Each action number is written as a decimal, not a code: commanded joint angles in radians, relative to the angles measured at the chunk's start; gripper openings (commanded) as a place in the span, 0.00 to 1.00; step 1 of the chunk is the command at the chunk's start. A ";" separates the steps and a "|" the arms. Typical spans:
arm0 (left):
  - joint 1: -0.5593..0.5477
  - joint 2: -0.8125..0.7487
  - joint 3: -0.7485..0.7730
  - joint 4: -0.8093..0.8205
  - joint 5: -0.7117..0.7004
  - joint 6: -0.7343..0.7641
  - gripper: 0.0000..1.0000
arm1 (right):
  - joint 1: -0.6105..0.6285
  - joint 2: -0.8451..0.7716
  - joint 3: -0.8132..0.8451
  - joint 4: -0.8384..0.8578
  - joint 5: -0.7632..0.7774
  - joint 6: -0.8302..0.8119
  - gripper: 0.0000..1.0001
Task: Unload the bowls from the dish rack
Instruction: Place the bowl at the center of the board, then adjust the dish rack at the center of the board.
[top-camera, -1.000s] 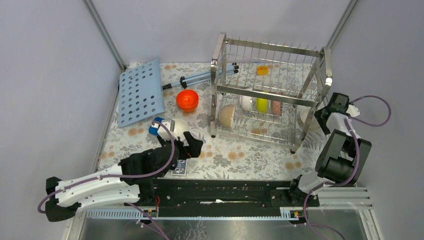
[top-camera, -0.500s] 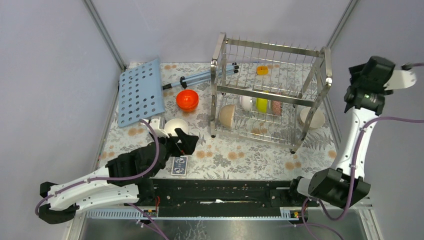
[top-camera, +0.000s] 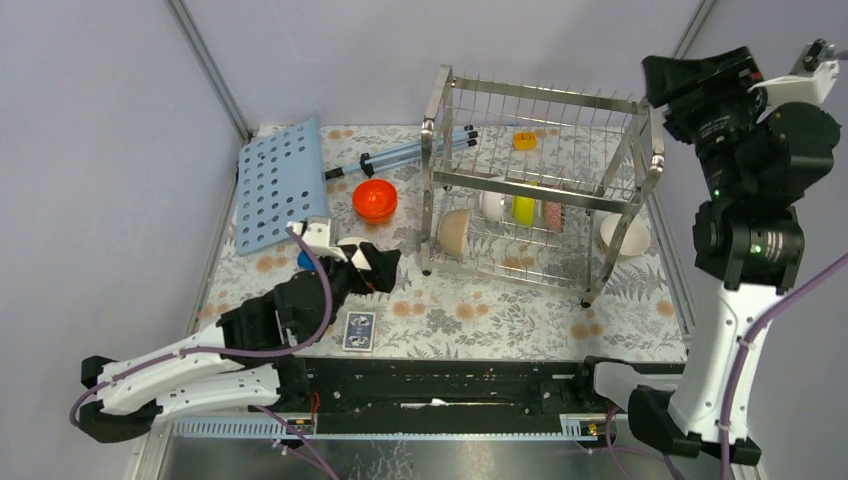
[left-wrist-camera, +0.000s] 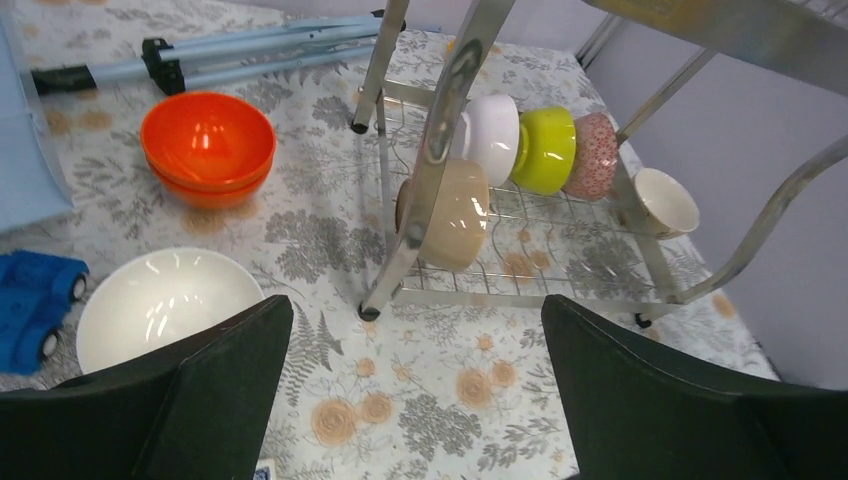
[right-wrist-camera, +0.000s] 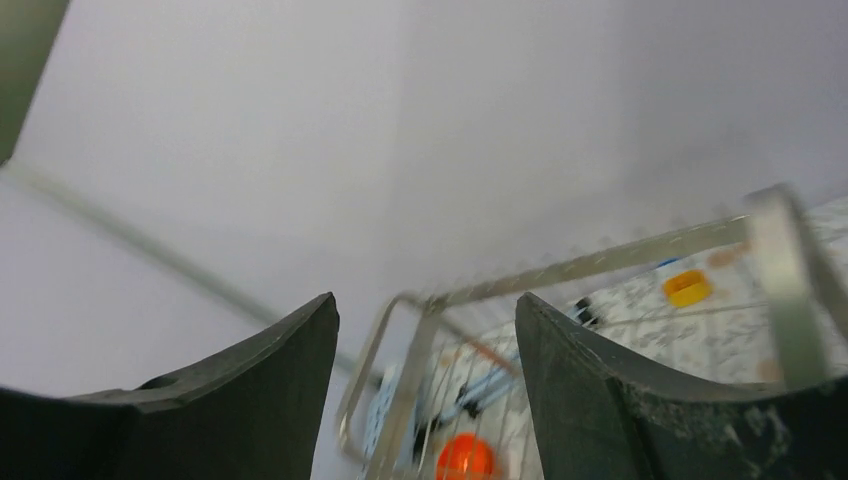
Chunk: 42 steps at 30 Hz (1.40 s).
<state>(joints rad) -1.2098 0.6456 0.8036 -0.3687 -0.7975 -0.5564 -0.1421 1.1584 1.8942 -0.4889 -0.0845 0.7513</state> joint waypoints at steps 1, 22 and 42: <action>0.002 0.091 0.067 0.120 -0.021 0.146 0.99 | 0.086 -0.094 -0.059 -0.015 -0.320 -0.085 0.72; 0.410 0.546 0.067 0.628 0.385 0.208 0.99 | 0.323 -0.701 -1.034 0.094 -0.638 -0.141 0.72; 0.490 0.814 0.048 1.052 0.576 0.269 0.67 | 0.348 -0.642 -1.312 0.290 -0.497 -0.129 0.70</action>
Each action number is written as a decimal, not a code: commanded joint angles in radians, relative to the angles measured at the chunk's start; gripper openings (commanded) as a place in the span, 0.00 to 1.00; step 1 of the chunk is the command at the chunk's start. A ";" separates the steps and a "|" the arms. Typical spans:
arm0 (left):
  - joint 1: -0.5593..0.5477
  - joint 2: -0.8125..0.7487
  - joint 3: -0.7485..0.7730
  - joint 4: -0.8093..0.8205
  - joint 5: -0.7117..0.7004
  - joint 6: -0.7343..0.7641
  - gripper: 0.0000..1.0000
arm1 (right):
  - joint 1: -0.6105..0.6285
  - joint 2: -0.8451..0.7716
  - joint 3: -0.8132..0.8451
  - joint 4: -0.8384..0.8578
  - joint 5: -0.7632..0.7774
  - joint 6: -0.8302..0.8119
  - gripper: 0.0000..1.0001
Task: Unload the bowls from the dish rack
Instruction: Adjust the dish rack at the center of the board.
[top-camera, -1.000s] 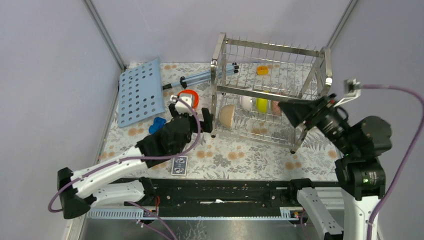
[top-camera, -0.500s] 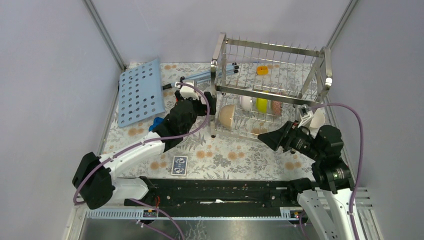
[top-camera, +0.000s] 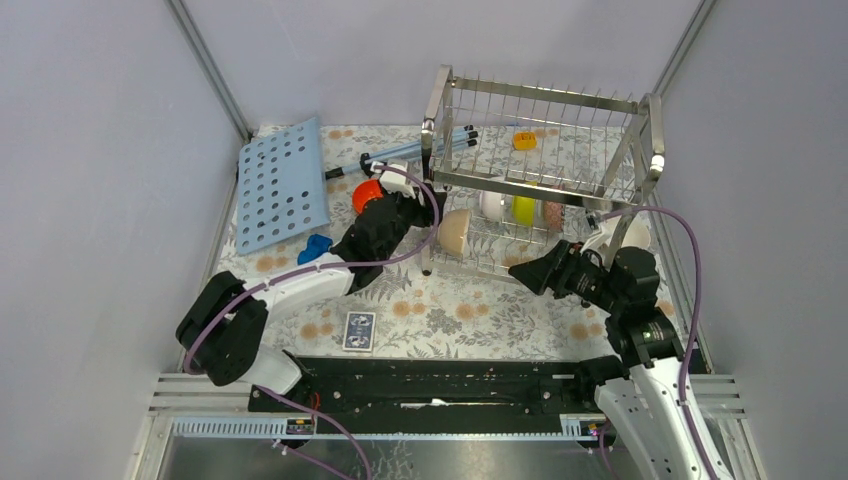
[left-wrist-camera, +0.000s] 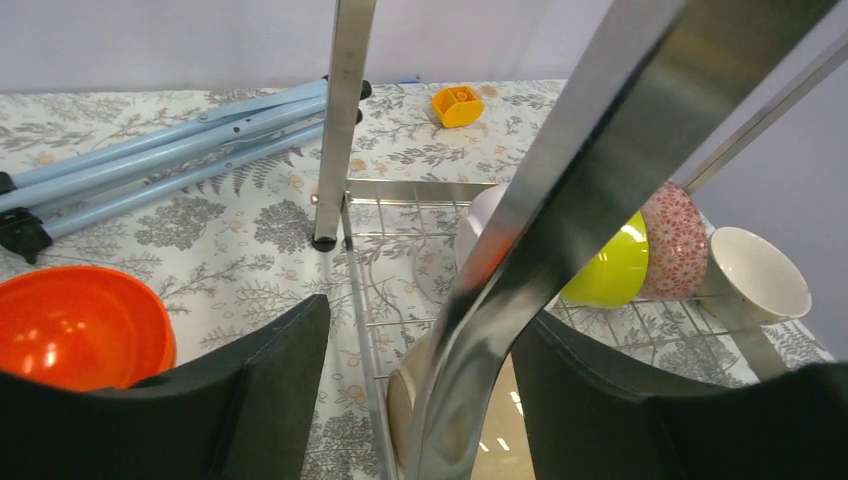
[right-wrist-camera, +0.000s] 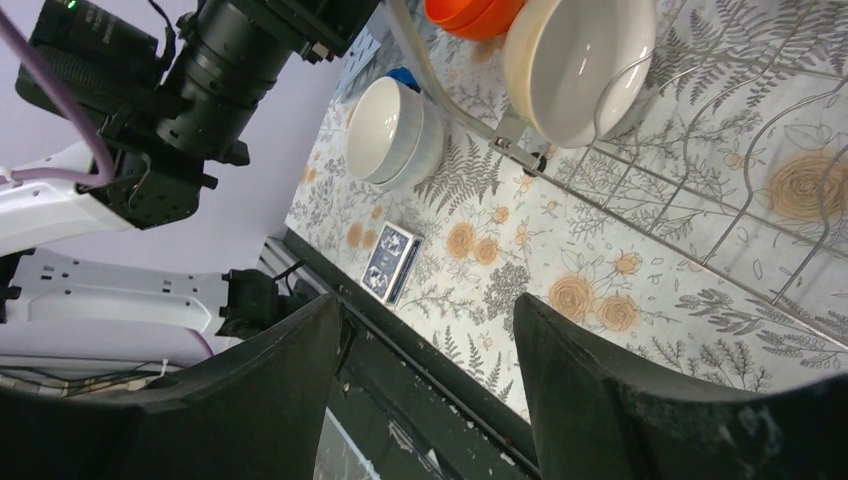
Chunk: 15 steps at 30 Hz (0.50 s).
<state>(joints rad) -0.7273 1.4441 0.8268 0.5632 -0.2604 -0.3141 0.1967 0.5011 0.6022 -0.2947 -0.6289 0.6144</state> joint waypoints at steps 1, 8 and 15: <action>0.008 0.016 0.025 0.123 0.031 0.027 0.60 | 0.009 0.020 -0.025 0.102 0.051 0.009 0.70; 0.010 0.018 0.009 0.140 -0.046 0.032 0.20 | 0.008 0.059 -0.020 0.102 0.053 -0.019 0.70; 0.011 -0.011 -0.003 0.104 -0.192 0.015 0.00 | 0.022 0.119 -0.024 0.122 0.074 -0.030 0.70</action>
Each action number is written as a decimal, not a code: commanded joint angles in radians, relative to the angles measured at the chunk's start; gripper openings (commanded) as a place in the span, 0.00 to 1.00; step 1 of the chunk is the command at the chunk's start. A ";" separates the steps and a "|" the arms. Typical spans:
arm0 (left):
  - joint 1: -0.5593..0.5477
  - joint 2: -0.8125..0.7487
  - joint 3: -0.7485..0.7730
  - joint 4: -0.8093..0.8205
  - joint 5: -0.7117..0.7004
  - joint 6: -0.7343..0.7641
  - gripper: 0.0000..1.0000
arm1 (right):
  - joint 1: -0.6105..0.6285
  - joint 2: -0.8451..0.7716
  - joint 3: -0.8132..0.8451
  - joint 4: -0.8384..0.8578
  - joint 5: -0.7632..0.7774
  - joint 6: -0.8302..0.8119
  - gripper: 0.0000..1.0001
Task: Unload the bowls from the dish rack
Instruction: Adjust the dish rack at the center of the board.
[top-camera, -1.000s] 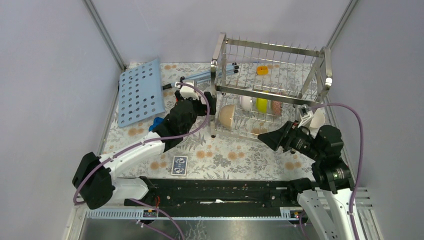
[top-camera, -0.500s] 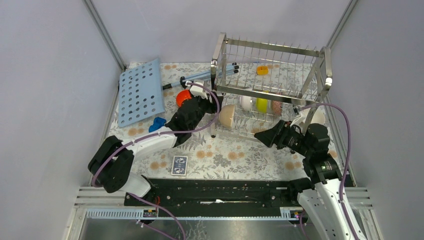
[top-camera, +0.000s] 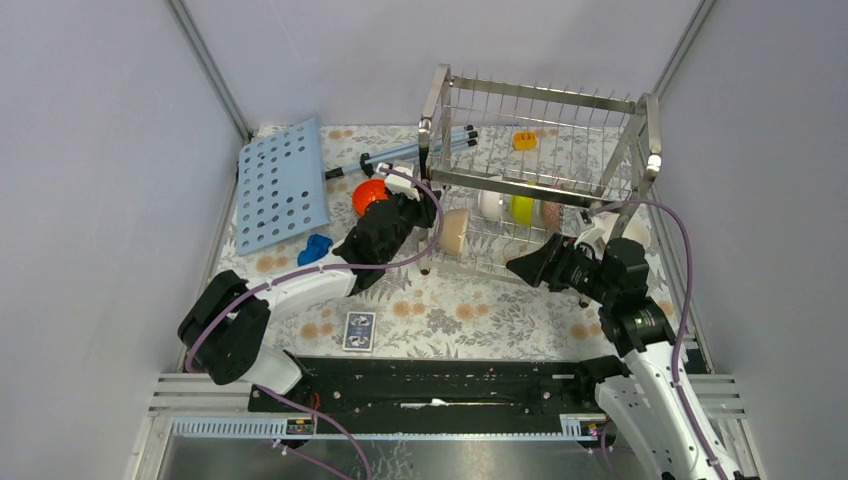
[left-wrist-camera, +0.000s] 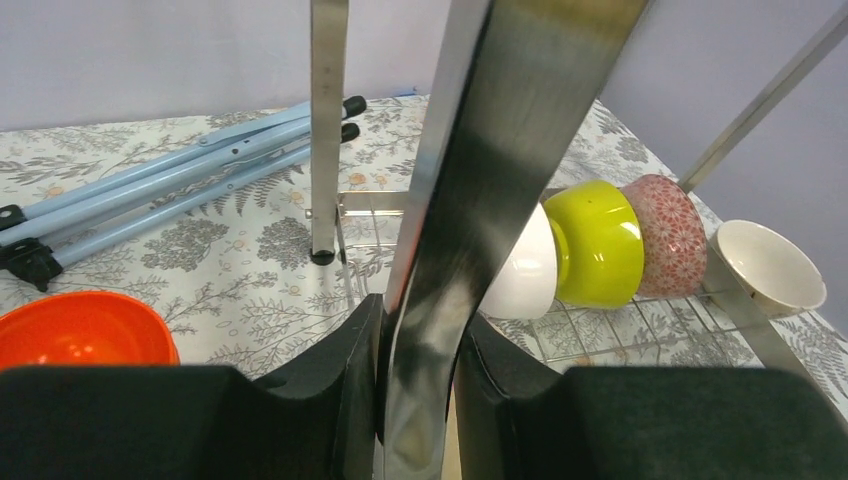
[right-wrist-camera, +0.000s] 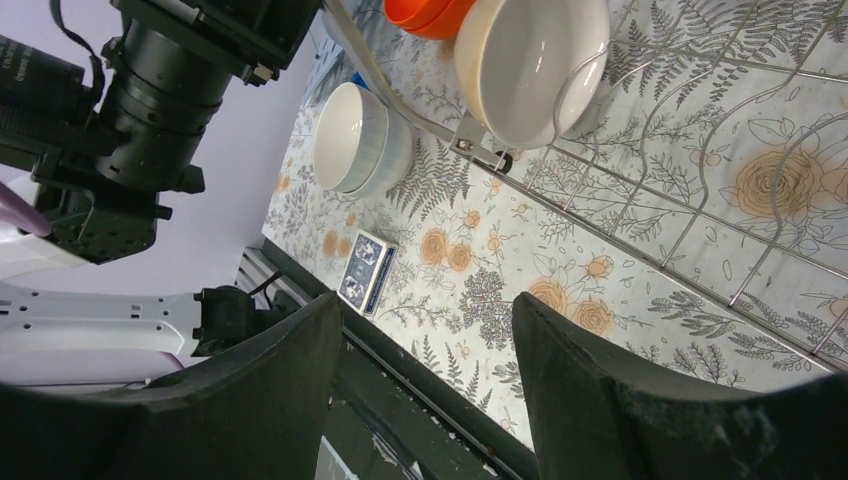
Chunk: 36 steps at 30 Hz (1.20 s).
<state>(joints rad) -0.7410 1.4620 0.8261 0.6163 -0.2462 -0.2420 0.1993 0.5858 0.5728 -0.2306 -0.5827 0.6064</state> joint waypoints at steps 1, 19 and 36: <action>0.025 -0.035 -0.008 0.046 -0.225 -0.060 0.00 | 0.029 0.050 0.007 0.065 0.036 -0.022 0.69; 0.026 -0.202 -0.121 -0.136 -0.363 -0.184 0.00 | 0.411 0.329 -0.099 0.612 0.414 0.129 0.71; 0.026 -0.217 -0.107 -0.222 -0.272 -0.196 0.10 | 0.474 0.813 -0.015 1.128 0.467 0.134 0.68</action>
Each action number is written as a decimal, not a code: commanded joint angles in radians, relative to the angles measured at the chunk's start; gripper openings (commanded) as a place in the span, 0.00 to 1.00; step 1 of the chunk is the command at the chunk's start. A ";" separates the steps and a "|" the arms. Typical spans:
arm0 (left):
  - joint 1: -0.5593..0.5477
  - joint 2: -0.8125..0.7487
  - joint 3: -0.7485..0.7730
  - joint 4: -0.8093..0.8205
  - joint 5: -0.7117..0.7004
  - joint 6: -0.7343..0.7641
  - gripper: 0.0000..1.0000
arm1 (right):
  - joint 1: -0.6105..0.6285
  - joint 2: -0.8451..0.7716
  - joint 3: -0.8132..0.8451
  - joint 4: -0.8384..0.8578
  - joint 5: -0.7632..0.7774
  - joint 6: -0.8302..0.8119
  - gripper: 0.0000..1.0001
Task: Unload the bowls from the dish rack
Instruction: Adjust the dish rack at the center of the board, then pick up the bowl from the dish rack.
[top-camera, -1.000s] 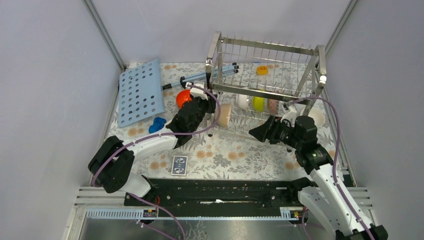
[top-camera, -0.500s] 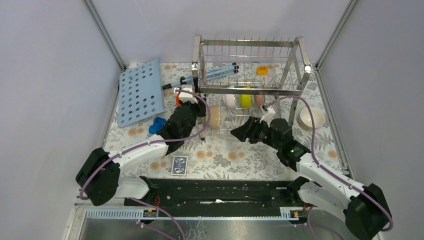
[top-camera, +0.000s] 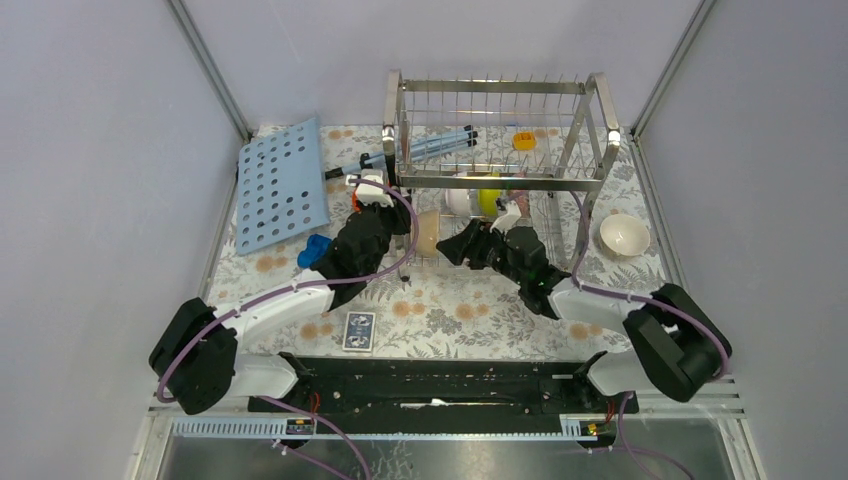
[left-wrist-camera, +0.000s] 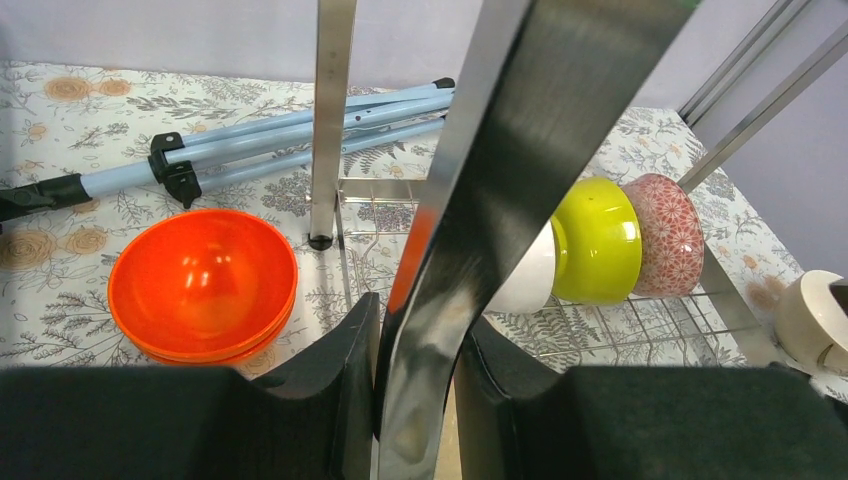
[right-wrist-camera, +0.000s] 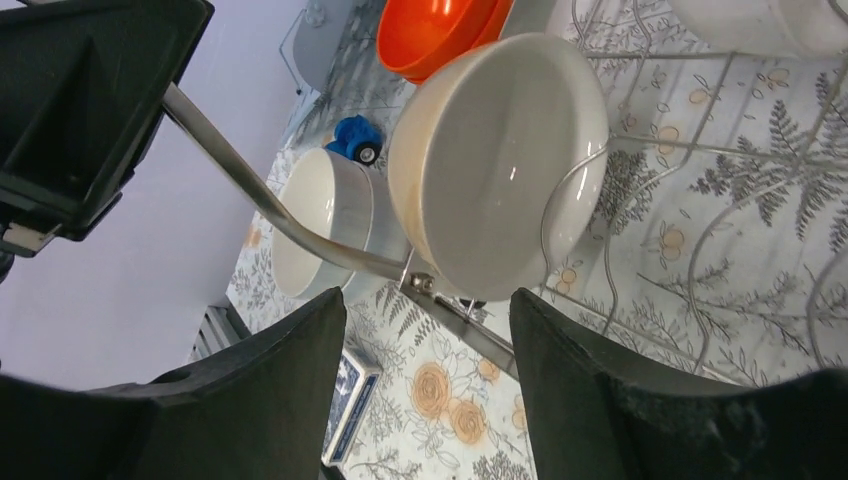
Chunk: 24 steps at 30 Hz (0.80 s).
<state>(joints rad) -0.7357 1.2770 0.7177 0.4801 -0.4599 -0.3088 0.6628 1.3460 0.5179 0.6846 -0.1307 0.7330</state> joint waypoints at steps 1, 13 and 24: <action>0.022 -0.035 0.001 -0.093 -0.057 -0.131 0.10 | 0.011 0.068 0.042 0.240 0.014 0.013 0.68; 0.021 -0.012 0.015 -0.129 -0.019 -0.148 0.07 | 0.011 0.271 0.171 0.277 -0.041 0.037 0.51; 0.021 -0.002 0.015 -0.128 -0.003 -0.147 0.06 | 0.009 0.368 0.175 0.405 -0.156 0.126 0.28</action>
<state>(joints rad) -0.7311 1.2629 0.7250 0.4374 -0.4385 -0.3252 0.6647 1.6814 0.6537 0.9874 -0.2077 0.8196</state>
